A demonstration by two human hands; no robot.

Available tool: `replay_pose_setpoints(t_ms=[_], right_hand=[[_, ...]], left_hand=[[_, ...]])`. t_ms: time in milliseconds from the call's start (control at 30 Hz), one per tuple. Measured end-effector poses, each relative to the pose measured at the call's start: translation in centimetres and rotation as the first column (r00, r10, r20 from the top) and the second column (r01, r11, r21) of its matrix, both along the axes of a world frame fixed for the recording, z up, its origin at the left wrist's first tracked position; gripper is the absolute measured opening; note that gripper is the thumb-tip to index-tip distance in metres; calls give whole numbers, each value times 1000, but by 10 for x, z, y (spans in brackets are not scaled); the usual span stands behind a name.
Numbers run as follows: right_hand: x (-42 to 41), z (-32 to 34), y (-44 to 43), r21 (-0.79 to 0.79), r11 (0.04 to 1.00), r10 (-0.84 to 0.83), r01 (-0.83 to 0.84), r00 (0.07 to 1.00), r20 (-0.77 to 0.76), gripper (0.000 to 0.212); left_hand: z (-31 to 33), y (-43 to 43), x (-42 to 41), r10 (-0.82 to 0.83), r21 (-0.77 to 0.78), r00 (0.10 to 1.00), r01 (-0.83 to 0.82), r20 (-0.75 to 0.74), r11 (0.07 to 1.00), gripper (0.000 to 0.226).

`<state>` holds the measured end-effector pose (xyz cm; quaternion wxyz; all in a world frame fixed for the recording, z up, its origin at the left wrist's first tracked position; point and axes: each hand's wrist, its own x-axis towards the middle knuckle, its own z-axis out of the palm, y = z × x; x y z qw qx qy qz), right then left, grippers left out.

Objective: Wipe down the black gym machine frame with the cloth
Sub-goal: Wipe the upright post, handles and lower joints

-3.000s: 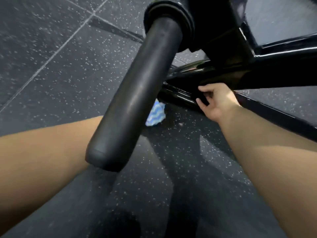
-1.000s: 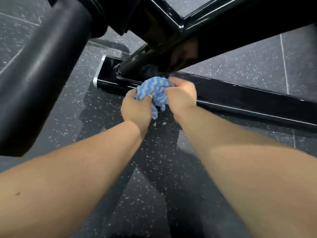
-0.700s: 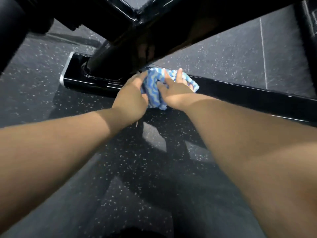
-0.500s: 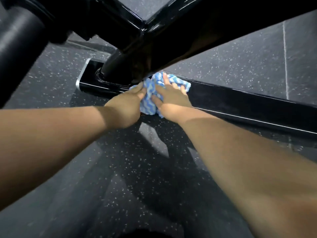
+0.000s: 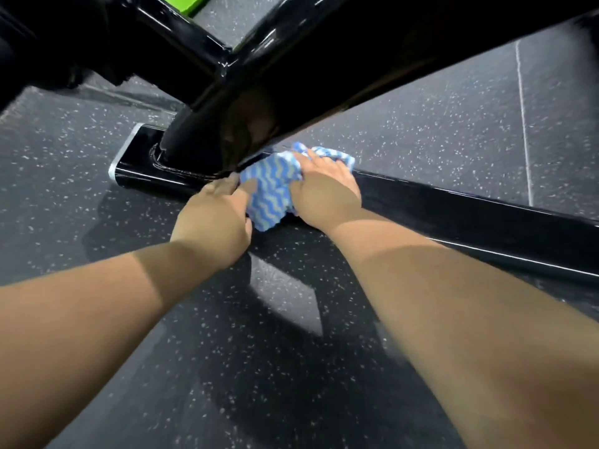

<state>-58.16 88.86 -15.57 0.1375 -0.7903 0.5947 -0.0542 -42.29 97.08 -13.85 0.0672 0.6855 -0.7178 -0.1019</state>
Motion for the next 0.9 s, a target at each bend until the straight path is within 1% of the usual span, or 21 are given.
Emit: replay_pose_setpoints(t_ms=[67,133,167,200,233,300,367,467,533,600,633,700,733,800,833,900], right_hand=[[-39,7,0,48,986,-159,160,987,-38,48],[-74,18,7,103,952,-278,289,955,-106,51],[-79,21,7,112,948,-282,299,948,-144,57],[-73,20,7,114,957,-247,265,957,-152,62],[-60,16,4,120,975,-169,185,977,-128,64],[-24,6,3,106,994,13,-4,996,-86,57],[-11,0,5,52,993,104,-101,993,-49,51],[-62,-1,17,32,986,166,-165,986,-23,52],[-112,2,30,42,988,150,-149,988,-23,59],[-148,6,35,71,995,78,-75,996,-46,60],[-149,7,32,78,996,39,-34,997,-60,59],[-126,6,21,87,995,-31,40,994,-101,69],[-108,7,16,100,992,-67,74,995,-68,77],[-74,9,11,156,982,-121,108,990,78,84],[-64,8,9,171,983,-95,70,986,140,82],[-65,10,13,151,988,-11,-18,982,188,72]], left_hand=[[-1,1,-14,-125,1,991,125,48,992,67],[-3,-3,-25,-179,122,980,168,86,978,68],[-4,-6,-28,-172,182,977,147,126,972,67],[-4,-10,-27,-156,214,977,123,144,969,65],[-4,-12,-28,-131,214,983,102,125,971,64],[-3,-14,-28,-98,180,993,84,66,980,62],[-1,-15,-32,-87,159,990,69,110,985,62],[0,-17,-41,-53,243,979,4,198,970,62],[5,-22,-50,-3,274,981,-51,194,960,58],[11,-31,-62,15,244,993,-43,115,969,56],[13,-37,-67,6,230,996,-27,88,973,56],[12,-45,-74,20,232,998,-33,60,972,56],[10,-48,-75,51,229,998,-61,49,972,58],[3,-48,-74,54,222,997,-64,50,973,63],[1,-47,-73,23,221,998,-35,57,975,64],[-1,-46,-69,-32,228,998,17,63,974,64]])
